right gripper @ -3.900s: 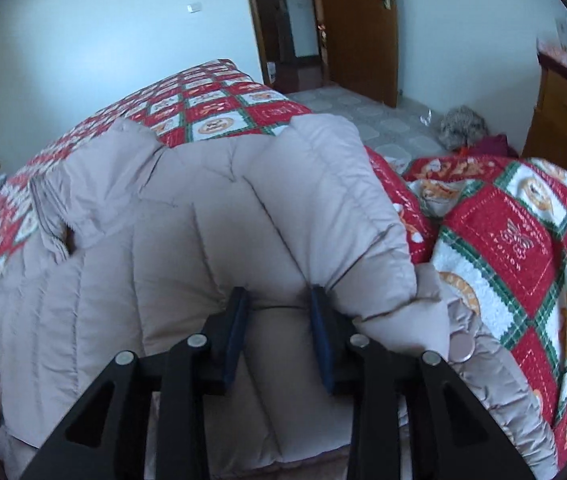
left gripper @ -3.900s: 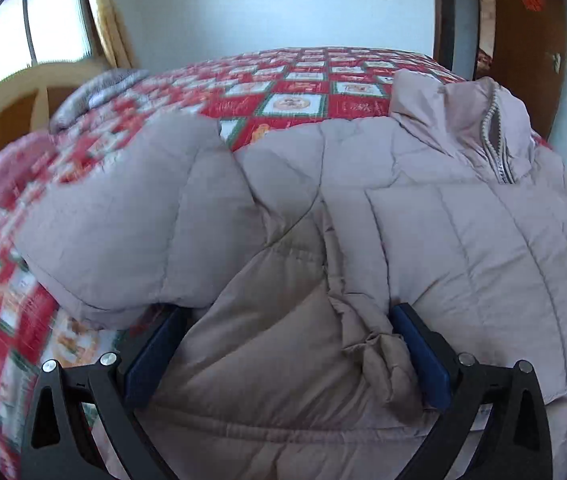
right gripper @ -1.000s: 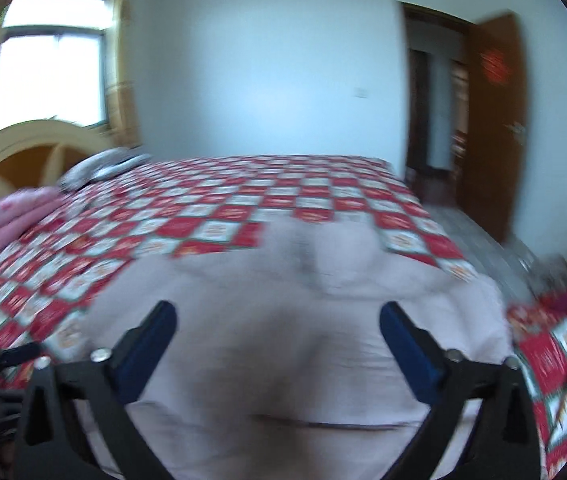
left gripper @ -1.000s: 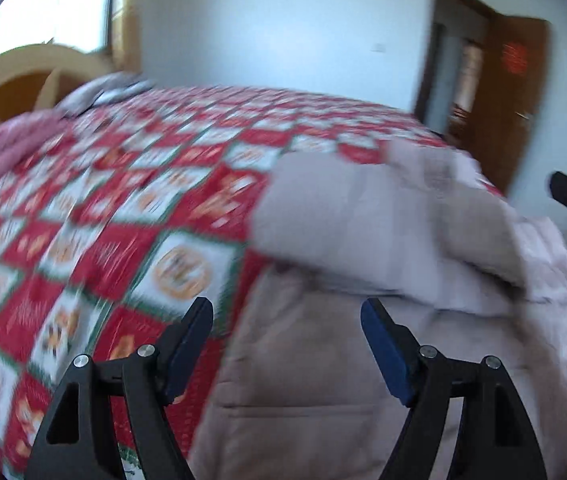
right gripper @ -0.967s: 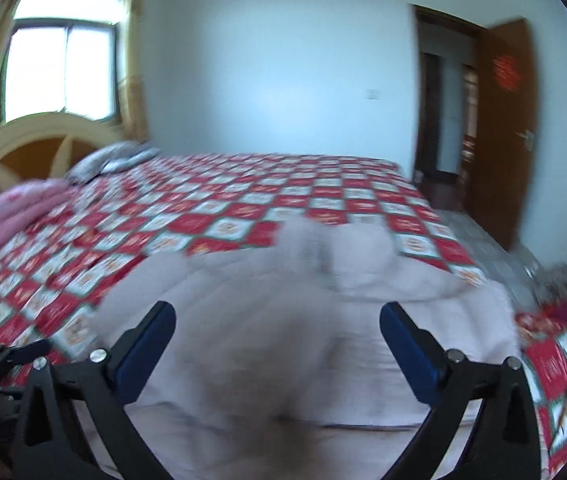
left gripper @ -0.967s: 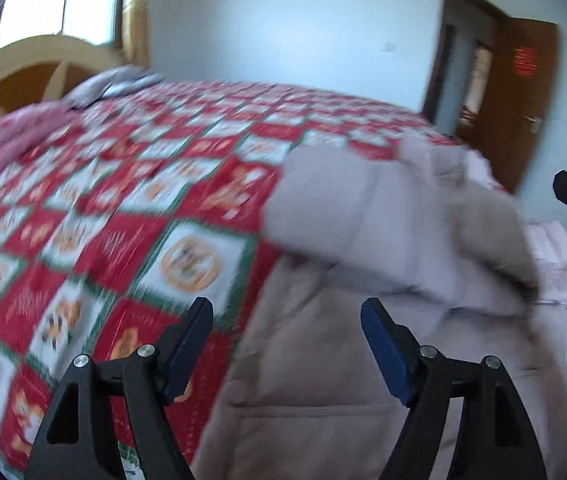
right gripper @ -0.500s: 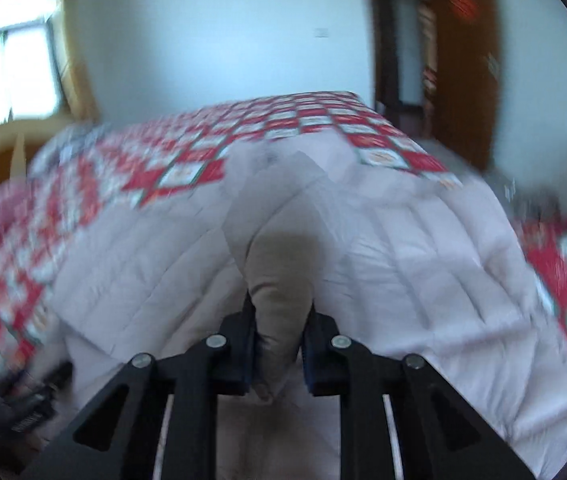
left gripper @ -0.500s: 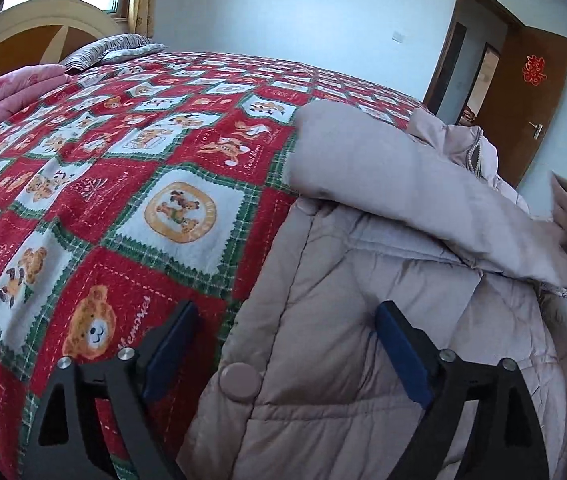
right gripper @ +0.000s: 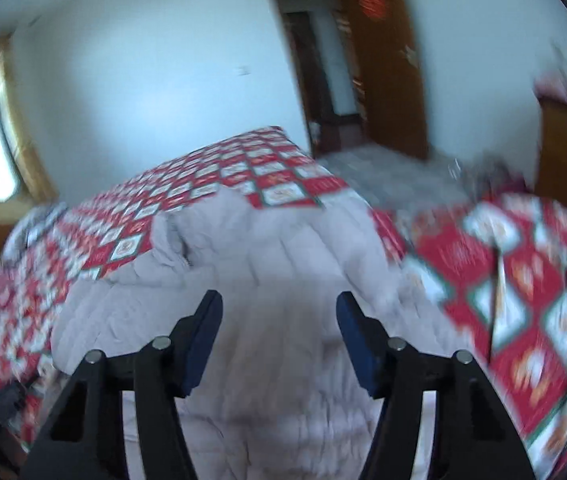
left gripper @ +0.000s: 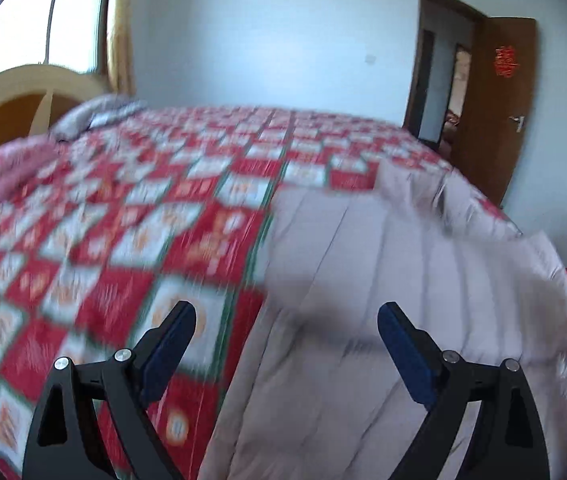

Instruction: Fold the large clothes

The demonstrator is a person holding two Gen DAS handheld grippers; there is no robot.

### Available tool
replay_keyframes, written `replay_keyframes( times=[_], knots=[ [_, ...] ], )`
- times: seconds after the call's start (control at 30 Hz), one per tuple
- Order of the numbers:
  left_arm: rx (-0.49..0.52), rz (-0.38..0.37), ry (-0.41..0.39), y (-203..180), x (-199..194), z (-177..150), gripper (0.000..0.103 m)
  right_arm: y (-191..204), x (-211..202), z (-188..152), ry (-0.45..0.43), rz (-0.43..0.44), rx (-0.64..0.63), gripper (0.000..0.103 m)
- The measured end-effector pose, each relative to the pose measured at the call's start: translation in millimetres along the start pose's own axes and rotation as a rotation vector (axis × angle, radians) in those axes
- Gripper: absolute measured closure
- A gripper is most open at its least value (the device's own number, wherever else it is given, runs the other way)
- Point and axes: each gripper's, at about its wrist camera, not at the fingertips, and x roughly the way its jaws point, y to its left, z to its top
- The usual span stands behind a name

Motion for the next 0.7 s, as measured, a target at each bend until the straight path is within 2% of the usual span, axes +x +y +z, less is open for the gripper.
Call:
replay_keyframes(
  times=[0.03, 0.1, 0.17, 0.2, 0.3, 0.37, 0.4, 0.43, 0.53, 0.7],
  knots=[
    [0.004, 0.009, -0.01, -5, 3, 10, 0.01, 9, 11, 4, 0.025, 0.015, -0.039, 0.05],
    [0.014, 0.043, -0.025, -16, 18, 27, 0.01, 23, 42, 1, 0.108, 0.03, -0.105, 0.052],
    [0.032, 0.075, 0.005, -26, 41, 35, 0.01, 27, 75, -6, 0.197, 0.026, -0.116, 0.061],
    [0.042, 0.085, 0.032, -30, 57, 36, 0.01, 25, 86, -12, 0.232, 0.023, -0.114, 0.066],
    [0.072, 0.12, 0.075, -33, 88, 24, 0.011, 17, 110, -34, 0.323, 0.012, -0.117, 0.067],
    [0.103, 0.156, 0.099, -32, 107, 7, 0.01, 13, 118, -43, 0.309, 0.003, -0.162, 0.067],
    [0.097, 0.144, 0.122, -29, 118, -3, 0.01, 13, 117, -45, 0.295, 0.003, -0.174, 0.067],
    [0.066, 0.117, 0.161, -24, 126, -4, 0.009, 15, 117, -47, 0.284, 0.0, -0.18, 0.067],
    [-0.001, 0.088, 0.202, -12, 134, -4, 0.007, 16, 117, -52, 0.263, -0.001, -0.185, 0.066],
    [-0.009, 0.099, 0.218, -14, 138, -6, 0.004, 22, 120, -49, 0.258, -0.007, -0.192, 0.066]
  ],
)
